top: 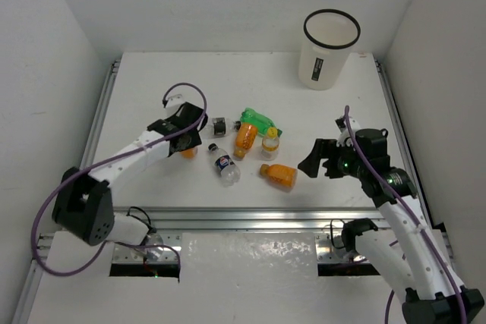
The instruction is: Put the plastic bottles in the bin
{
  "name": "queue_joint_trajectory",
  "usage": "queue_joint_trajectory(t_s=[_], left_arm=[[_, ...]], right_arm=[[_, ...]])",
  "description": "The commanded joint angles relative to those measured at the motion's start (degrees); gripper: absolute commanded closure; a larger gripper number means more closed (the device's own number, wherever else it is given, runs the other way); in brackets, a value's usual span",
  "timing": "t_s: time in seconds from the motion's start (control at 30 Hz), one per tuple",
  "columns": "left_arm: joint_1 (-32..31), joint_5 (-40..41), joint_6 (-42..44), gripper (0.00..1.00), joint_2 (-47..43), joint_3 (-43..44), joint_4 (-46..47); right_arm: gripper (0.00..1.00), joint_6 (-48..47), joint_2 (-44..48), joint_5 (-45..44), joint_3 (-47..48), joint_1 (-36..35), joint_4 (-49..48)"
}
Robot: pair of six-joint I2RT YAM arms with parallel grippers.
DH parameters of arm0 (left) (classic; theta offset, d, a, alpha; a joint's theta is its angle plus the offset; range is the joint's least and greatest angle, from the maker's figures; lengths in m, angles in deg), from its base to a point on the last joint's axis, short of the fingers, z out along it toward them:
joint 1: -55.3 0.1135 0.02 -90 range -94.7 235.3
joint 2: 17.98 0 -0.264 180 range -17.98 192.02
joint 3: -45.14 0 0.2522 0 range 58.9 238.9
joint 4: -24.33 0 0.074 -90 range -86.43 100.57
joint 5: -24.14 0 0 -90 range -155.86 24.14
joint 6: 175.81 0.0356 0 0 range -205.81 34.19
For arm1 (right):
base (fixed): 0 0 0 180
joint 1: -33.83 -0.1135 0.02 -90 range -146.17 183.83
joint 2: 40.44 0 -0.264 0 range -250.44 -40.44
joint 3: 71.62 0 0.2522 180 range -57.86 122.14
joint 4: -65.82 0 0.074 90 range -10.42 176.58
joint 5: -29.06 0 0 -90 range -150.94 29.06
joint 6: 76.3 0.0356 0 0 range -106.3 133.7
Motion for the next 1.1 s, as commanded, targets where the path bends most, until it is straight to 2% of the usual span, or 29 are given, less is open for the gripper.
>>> queue_joint_trajectory(t_s=[0.0,0.1,0.2,0.33,0.4,0.43,0.5,0.6,0.7,0.8,0.87,0.97,1.03,1.07], left_arm=[[-2.38,1.25,-0.79,1.0,-11.79,1.1,-3.88],[-3.97,-2.96,2.11,1.0,-20.47,0.84,-5.2],[-4.15,-12.62,5.54,1.0,-27.53,1.62,-5.73],[-4.23,-32.01,9.05,1.0,-31.15,4.34,-5.29],[-4.15,-36.71,10.37,1.0,-31.24,5.93,-4.25],[-4.23,-41.6,11.16,1.0,-31.06,6.63,-3.63],[-4.32,-49.51,11.52,1.0,-30.1,6.9,-0.56],[-4.67,-56.66,11.52,1.0,-29.48,5.85,4.98],[-4.67,-59.74,11.17,1.0,-29.39,5.41,8.5],[-4.85,-63.26,9.85,1.0,-28.87,4.88,13.42],[-4.85,-62.31,9.32,1.0,-27.9,5.14,14.83],[-4.85,-61.34,9.76,1.0,-26.23,6.55,15.79],[-4.85,-60.46,9.5,0.98,-25.01,7.95,16.85],[-4.85,-59.68,9.41,0.83,-24.74,8.65,16.77]], right_arm=[[0.01,-0.64,-2.15,12.5,1.28,-0.05,-8.18],[0.01,-0.81,-5.04,17.12,3.37,-2.5,-16.71],[0.01,-5.03,-8.39,15.73,8.98,-7.86,-22.16],[0.01,-15.38,-13.31,17.04,14.45,-15.07,-29.55],[0.01,-20.65,-14.81,19.31,16.3,-17.1,-33.33],[0.01,-21.99,-16.99,20.54,16.92,-17.45,-34.82],[0.01,-25.59,-21.55,25.81,19.9,-18.68,-34.57],[0.01,-30.43,-25.44,30.31,23.07,-20.27,-32.12],[0.01,-34.12,-29.31,30.76,26.14,-22.2,-26.68],[0.02,-34.57,-31.16,30.4,25.71,-24.57,-27.01],[0.07,-33.78,-32.39,31.19,25.62,-26.24,-26.84],[0.29,-32.64,-33.88,33.12,25.71,-27.3,-26.48],[0.53,-32.2,-34.24,31.47,25.19,-27.39,-28.05],[0.73,-31.85,-34.15,29.63,24.92,-27.39,-29.02]])
